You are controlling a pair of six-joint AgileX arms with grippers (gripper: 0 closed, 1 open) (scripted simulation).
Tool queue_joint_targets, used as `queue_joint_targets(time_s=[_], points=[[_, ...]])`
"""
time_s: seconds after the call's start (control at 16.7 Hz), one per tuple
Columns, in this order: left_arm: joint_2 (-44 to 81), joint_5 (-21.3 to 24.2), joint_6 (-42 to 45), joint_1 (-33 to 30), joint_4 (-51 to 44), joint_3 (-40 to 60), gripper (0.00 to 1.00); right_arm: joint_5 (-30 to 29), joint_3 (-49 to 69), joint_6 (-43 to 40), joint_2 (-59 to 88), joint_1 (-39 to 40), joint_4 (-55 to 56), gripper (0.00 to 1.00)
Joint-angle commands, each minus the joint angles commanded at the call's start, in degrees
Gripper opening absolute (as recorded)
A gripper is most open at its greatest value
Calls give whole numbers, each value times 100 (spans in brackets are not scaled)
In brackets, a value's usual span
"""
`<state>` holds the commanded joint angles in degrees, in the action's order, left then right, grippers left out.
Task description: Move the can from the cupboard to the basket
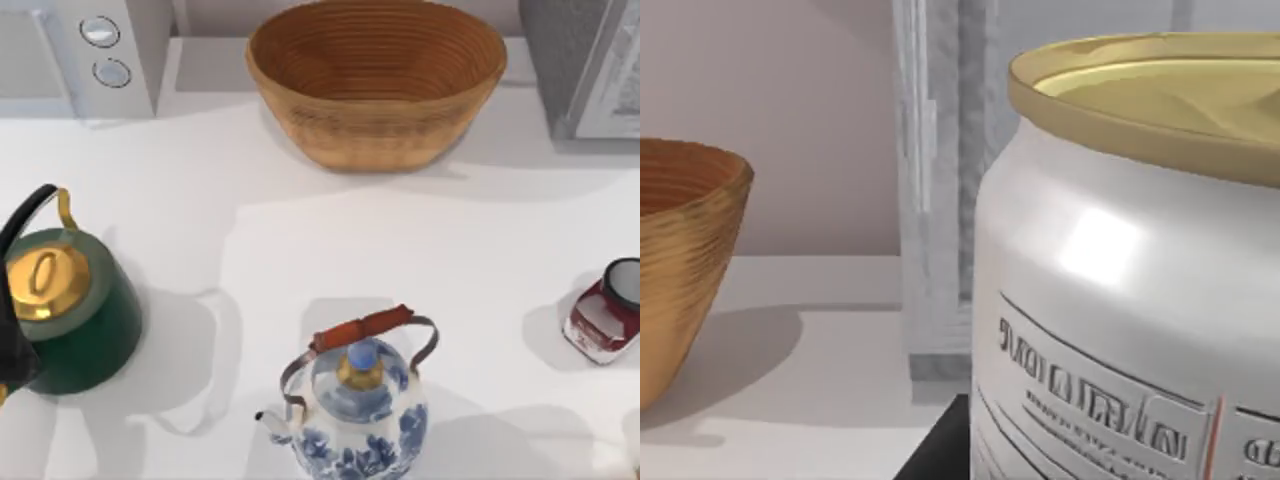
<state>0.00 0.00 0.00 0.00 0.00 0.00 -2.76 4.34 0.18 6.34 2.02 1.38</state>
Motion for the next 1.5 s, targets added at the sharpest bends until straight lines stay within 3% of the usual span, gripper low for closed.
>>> queue_joint_targets(time_s=[0.24, 0.96, 1.26, 1.5], points=[[0, 0, 0, 0, 0, 0, 100, -542, 1165, 33, 1562, 490, 454, 0], [0, 0, 0, 0, 0, 0, 100, -2538, 6006, 99, 8590, 2529, 2510, 0], [0, 0, 0, 0, 0, 0, 100, -3159, 7434, 86, 10609, 3118, 3100, 0], [0, 0, 0, 0, 0, 0, 100, -3408, 8013, 87, 11373, 3357, 3343, 0]])
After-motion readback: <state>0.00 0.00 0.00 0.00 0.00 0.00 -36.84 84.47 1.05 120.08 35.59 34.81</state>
